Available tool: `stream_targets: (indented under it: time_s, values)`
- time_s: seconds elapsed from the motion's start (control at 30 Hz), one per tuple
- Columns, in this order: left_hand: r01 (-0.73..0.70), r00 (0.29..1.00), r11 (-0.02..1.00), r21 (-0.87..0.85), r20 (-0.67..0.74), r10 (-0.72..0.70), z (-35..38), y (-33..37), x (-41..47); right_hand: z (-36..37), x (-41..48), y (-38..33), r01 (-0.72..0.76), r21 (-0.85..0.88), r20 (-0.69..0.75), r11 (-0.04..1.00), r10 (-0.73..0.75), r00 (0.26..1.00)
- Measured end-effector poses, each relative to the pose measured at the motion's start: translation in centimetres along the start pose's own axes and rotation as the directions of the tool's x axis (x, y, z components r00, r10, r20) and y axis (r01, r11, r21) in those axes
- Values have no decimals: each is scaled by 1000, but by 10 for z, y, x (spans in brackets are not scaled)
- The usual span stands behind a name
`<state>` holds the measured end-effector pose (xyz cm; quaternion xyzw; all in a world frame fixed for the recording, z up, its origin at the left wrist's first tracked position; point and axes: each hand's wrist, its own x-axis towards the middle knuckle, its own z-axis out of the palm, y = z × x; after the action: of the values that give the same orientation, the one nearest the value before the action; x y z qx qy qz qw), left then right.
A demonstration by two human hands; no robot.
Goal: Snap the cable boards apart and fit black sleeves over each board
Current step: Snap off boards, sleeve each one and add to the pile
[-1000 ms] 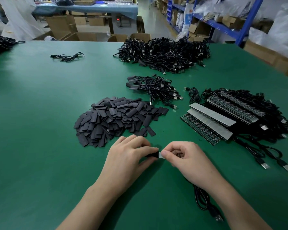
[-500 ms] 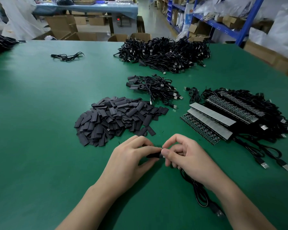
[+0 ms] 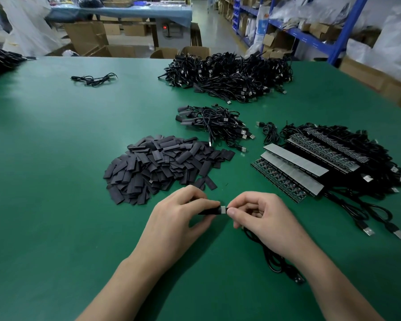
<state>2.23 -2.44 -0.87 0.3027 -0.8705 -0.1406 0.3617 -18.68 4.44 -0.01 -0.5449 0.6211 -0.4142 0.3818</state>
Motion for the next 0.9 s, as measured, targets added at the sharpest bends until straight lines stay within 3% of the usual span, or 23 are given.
stream_targets:
  time_s: [0.67,0.9]
  values:
    - [-85,995,996,25,56,84,0,2,-1,4,0,3,-7,42,66,999,4,998]
    - [129,982,981,-148,-118,-147,-2,5,3,1,2,1,-3,137,22,991,0,1000]
